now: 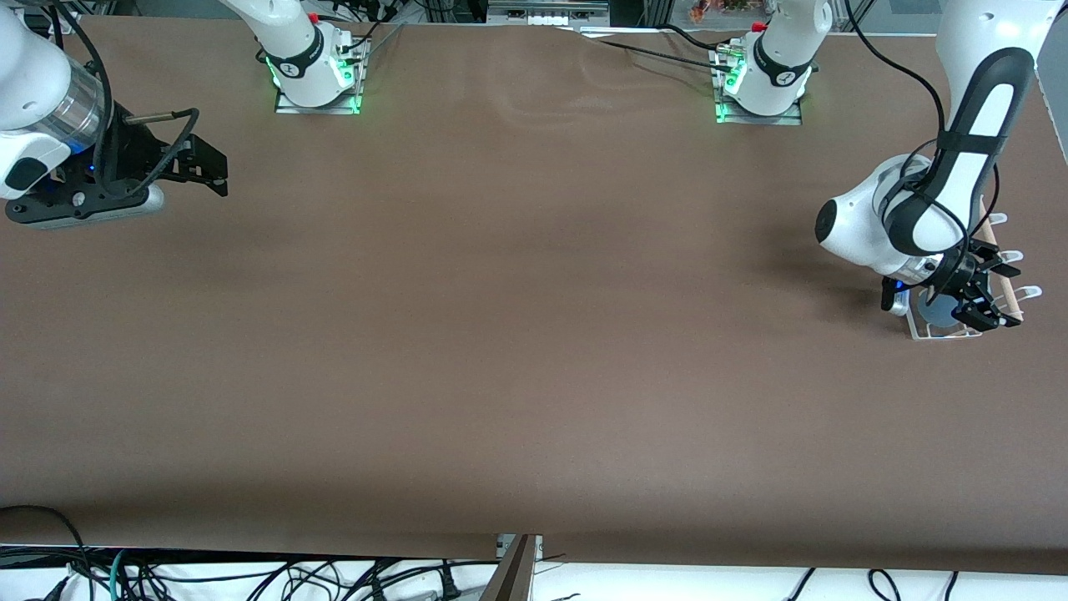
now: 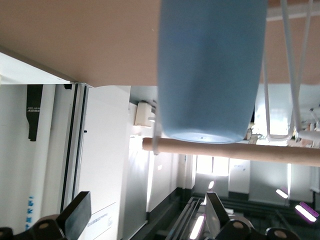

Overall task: Transfer cup to left arm and place on rack
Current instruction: 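Open the left gripper to release the cup on the rack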

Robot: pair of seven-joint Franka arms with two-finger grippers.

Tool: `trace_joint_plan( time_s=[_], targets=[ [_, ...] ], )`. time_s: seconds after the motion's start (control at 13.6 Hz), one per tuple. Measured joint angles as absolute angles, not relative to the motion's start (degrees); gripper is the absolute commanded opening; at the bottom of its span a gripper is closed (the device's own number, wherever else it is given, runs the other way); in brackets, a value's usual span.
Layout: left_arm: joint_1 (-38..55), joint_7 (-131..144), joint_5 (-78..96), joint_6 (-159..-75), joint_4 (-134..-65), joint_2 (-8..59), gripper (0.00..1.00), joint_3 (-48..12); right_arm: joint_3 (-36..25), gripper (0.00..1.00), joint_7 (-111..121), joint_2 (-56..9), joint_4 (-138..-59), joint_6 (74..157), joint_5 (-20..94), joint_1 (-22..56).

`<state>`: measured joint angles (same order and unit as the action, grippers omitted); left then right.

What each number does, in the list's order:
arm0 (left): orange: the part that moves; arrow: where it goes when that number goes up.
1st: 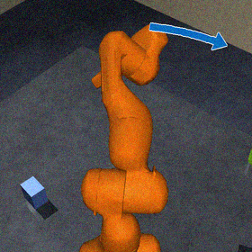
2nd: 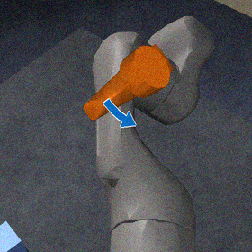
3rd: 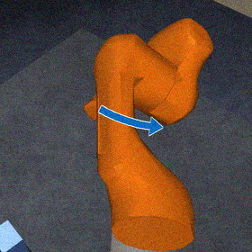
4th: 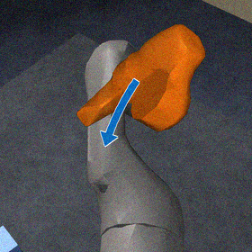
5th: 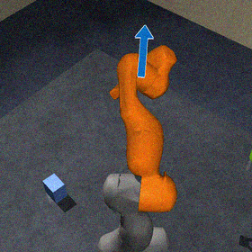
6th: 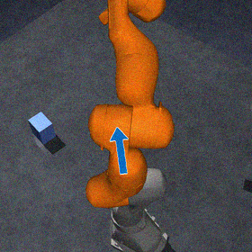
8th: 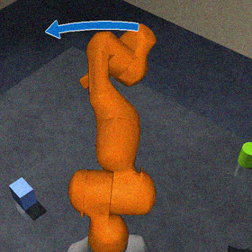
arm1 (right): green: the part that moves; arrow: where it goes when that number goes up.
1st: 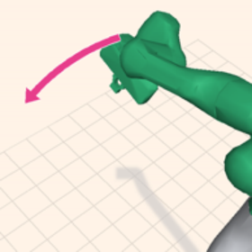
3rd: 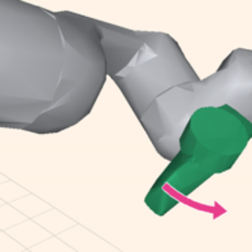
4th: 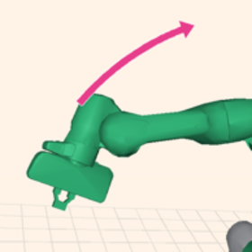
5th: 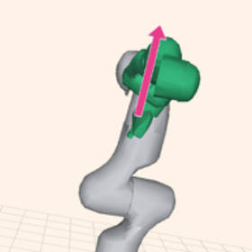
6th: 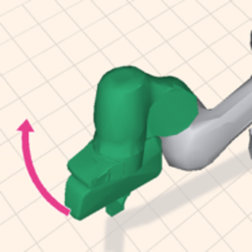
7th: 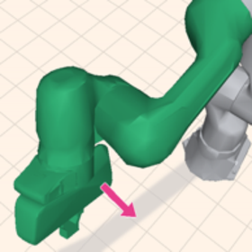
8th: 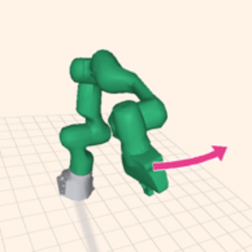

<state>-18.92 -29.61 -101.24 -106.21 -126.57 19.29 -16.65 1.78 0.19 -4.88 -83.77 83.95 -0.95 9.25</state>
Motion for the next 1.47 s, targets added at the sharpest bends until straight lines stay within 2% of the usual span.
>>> trace_joint_plan(
  time_s=[0.37,0.66,0.81,1.47],
  targets=[
    [-18.21,-29.52,-80.14,-106.19,-119.21,18.20,1.00,-20.37,1.78,1.00,0.19,-4.88,-83.77,83.95,-0.94,9.25],
    [-17.12,-29.35,-48.42,-105.55,-108.56,16.13,1.00,-20.42,1.77,1.00,0.19,-4.88,-83.77,83.95,-0.93,9.25],
    [-16.93,-29.41,-38.13,-103.98,-104.06,14.74,1.00,-20.44,1.81,1.00,0.20,-4.87,-83.77,83.95,-0.90,9.36],
    [-10.16,-5.88,-8.87,-83.52,-83.47,12.80,1.00,-18.96,1.87,1.00,0.26,-4.85,-83.66,84.31,-0.91,10.46]
  ],
)
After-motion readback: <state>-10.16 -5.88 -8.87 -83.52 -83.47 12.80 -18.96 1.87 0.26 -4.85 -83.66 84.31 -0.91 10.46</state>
